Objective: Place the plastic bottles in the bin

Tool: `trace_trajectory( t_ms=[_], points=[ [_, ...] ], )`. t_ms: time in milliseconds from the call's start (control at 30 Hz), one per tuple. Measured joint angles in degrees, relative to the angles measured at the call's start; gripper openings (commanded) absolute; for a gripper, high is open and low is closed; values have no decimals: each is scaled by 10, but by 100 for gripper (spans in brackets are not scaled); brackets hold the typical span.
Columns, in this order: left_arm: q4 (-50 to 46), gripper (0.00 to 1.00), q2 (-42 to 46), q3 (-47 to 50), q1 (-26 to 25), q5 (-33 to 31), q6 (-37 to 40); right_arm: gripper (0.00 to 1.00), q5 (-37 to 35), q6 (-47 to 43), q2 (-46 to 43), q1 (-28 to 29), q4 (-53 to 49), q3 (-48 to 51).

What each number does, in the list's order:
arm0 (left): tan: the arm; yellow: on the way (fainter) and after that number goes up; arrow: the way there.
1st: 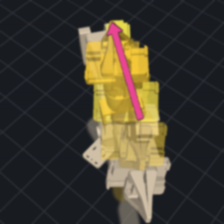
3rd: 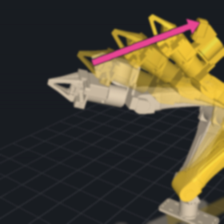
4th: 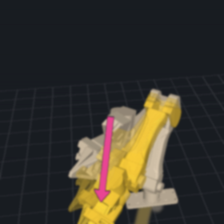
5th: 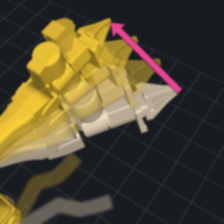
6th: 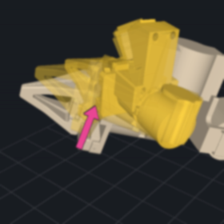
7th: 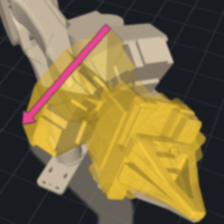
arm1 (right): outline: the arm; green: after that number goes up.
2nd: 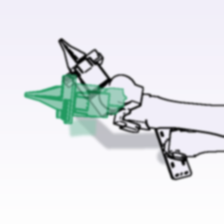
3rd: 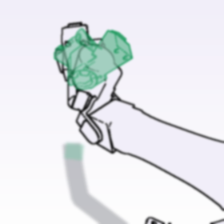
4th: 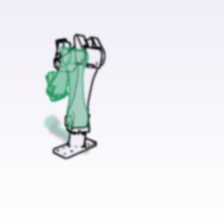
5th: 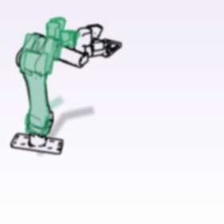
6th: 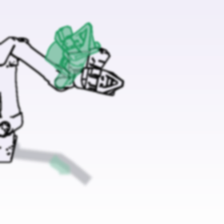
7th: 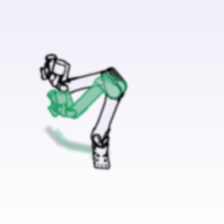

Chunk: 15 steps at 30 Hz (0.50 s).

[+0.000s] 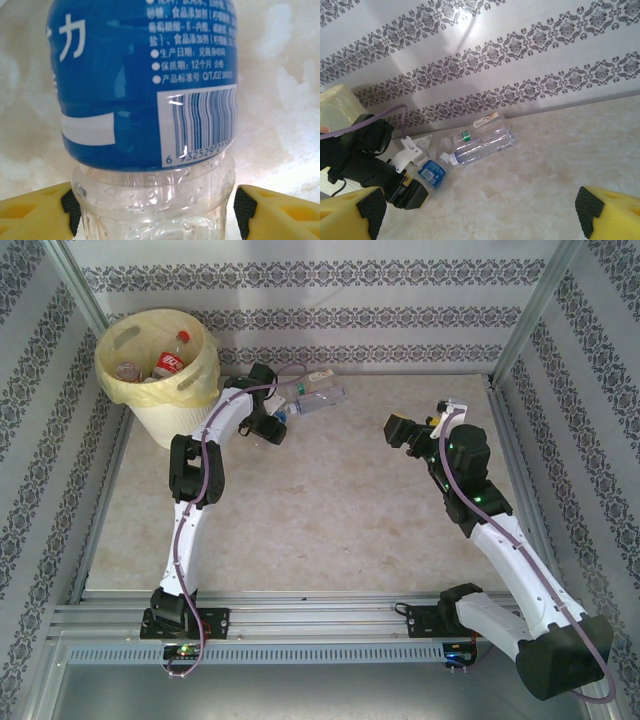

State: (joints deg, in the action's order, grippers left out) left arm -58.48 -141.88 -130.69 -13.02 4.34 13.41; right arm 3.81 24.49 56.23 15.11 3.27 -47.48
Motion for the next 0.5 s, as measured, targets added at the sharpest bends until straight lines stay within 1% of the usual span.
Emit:
trace_trajectory(
  t_ms=[67,133,300,367,433,500],
  points=[
    [0,71,0,0,0,0,-3,98,13,-5,7,0,3,0],
    [1,69,0,0,0,2,-6,98,26,-10,16,2,5,0],
    [6,70,0,0,0,2,-9,98,53,-39,41,26,4,-4],
    [6,73,0,0,0,2,-10,98,62,-54,51,41,4,-9],
    [6,74,0,1,0,1,-13,98,71,-70,61,56,4,-17],
    [7,72,0,3,0,0,-15,98,81,-87,72,69,4,-28]
  ],
)
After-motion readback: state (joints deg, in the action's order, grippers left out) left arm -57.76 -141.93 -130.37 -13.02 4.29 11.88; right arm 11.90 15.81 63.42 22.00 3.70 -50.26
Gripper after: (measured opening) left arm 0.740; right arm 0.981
